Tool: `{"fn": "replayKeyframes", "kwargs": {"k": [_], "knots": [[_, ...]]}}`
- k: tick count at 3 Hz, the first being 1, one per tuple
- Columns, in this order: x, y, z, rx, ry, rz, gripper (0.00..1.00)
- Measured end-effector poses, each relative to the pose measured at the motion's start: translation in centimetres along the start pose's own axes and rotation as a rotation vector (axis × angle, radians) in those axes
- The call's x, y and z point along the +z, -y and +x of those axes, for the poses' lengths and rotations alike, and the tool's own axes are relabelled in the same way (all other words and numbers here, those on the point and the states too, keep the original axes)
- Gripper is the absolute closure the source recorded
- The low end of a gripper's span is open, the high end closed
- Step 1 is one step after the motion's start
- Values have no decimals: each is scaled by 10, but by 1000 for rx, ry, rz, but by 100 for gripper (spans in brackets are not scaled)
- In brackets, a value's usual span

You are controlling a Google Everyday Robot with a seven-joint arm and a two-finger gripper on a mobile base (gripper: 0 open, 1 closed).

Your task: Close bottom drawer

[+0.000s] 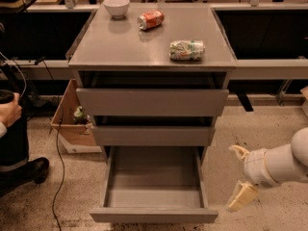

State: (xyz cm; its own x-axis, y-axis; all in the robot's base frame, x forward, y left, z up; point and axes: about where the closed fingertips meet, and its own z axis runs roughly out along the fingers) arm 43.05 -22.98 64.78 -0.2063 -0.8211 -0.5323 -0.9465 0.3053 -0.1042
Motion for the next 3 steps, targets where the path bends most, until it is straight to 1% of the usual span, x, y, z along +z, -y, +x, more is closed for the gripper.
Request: {"fn": "replayKeyframes", "kwargs": {"k": [1, 2, 3], "knots": [[64, 4, 34, 27, 83, -14, 0], [93, -5, 48, 50, 109, -52, 0], [93, -5, 48, 50, 109, -53, 0]]}}
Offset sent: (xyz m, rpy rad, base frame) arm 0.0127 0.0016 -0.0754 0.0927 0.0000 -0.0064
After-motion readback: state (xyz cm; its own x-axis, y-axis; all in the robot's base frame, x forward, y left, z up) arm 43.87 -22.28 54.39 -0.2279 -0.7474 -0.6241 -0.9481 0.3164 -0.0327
